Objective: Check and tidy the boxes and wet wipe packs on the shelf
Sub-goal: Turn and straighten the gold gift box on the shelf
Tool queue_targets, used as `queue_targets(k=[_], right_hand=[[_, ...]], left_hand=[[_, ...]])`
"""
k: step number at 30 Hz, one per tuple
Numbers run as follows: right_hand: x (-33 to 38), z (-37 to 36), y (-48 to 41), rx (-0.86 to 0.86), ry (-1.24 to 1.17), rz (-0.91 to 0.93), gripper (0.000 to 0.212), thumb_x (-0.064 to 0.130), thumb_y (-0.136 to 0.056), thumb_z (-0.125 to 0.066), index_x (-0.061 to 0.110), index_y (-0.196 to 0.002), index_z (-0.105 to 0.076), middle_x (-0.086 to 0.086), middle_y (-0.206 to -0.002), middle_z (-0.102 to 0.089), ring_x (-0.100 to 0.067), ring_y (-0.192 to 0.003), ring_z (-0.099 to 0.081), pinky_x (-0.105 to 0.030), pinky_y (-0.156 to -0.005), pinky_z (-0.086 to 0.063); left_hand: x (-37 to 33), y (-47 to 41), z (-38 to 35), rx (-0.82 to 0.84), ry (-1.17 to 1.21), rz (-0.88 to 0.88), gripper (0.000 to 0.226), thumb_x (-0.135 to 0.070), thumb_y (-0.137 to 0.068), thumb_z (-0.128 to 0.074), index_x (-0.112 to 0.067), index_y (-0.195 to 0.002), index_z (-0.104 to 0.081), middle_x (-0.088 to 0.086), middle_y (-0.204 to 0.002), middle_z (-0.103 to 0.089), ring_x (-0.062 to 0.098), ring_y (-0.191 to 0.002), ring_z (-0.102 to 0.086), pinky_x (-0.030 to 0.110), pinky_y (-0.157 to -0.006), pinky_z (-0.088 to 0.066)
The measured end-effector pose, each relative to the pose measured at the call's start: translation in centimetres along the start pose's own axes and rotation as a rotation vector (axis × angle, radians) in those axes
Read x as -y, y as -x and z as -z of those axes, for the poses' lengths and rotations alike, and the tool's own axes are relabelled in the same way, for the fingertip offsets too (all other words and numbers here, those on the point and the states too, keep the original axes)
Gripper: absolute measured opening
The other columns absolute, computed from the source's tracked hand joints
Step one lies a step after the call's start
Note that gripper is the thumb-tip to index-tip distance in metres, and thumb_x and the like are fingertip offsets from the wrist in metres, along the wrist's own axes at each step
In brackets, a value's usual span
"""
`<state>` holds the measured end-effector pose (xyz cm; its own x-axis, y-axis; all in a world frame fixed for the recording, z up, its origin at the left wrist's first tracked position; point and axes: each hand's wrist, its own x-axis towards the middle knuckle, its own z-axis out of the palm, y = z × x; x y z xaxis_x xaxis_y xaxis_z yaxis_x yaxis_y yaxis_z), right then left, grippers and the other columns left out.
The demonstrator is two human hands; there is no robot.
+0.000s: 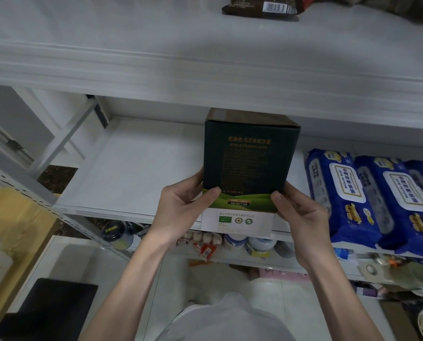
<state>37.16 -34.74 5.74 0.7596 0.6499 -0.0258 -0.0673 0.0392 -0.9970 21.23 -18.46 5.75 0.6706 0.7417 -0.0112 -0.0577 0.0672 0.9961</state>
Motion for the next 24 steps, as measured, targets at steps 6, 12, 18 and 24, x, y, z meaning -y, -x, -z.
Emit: queue_targets(k=[6, 12, 18, 24], right_hand=[[-0.3, 0.3, 0.0, 0.022, 0.014, 0.017, 0.048, 0.021, -0.083, -0.066, 0.030, -0.130, -0.063, 0.024, -0.113, -0.076, 0.002, -0.113, -0.069, -0.017, -0.089, -0.058], [-3.7, 0.3, 0.7, 0.104, 0.092, -0.044, 0.057, -0.002, -0.096, -0.061, 0.030, -0.142, -0.052, 0.015, -0.131, -0.070, -0.001, -0.119, -0.068, -0.017, -0.087, -0.059], [-8.1, 1.0, 0.3, 0.170, 0.267, -0.069, 0.051, -0.003, -0.099, -0.059, 0.016, -0.147, -0.054, 0.021, -0.130, -0.071, -0.004, -0.128, -0.063, -0.026, -0.105, -0.053], [-10.6, 0.7, 0.6, 0.153, 0.290, -0.070, 0.054, 0.012, -0.099, -0.065, 0.017, -0.151, -0.050, 0.011, -0.143, -0.065, -0.011, -0.136, -0.058, -0.043, -0.113, -0.050]], left_hand=[[0.0, 0.0, 0.0, 0.002, -0.030, -0.009, 0.050, -0.003, -0.090, -0.066, -0.001, -0.139, -0.056, 0.007, -0.132, -0.068, 0.015, -0.122, -0.065, 0.031, -0.100, -0.054], [3.6, 1.0, -0.1, 0.010, -0.182, 0.023, 0.048, -0.005, -0.090, -0.070, -0.006, -0.136, -0.058, -0.002, -0.122, -0.074, 0.012, -0.114, -0.069, 0.033, -0.095, -0.058], [7.5, 1.1, 0.1, 0.013, -0.277, 0.060, 0.041, -0.002, -0.091, -0.067, -0.007, -0.132, -0.061, -0.001, -0.125, -0.072, 0.016, -0.123, -0.064, 0.032, -0.102, -0.054], [8.5, 1.0, 0.3, 0.051, -0.340, 0.028, 0.053, -0.018, -0.087, -0.073, -0.008, -0.136, -0.058, -0.008, -0.128, -0.070, 0.010, -0.125, -0.062, 0.041, -0.105, -0.052]])
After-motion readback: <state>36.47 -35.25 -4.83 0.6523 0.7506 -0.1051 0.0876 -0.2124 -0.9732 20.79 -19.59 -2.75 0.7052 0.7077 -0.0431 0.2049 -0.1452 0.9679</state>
